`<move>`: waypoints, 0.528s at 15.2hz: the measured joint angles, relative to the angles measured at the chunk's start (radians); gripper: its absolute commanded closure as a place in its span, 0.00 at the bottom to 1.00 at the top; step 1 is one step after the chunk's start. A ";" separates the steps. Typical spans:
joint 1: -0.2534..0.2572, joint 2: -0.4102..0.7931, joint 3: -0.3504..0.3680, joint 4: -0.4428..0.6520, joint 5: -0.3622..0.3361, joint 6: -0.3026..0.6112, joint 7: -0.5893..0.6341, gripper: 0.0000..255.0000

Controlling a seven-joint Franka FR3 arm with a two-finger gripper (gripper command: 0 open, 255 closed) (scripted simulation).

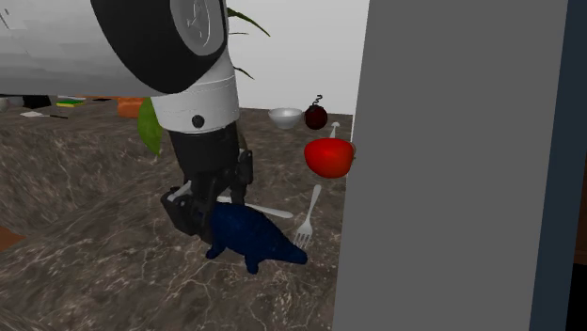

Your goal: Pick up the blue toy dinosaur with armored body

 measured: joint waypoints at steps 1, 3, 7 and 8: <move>0.000 -0.002 0.001 0.011 0.002 -0.012 -0.001 1.00; 0.000 -0.003 0.004 0.042 0.007 -0.043 -0.003 1.00; 0.002 -0.006 0.009 0.094 0.014 -0.093 -0.006 1.00; 0.002 -0.006 0.011 0.101 0.016 -0.101 -0.006 1.00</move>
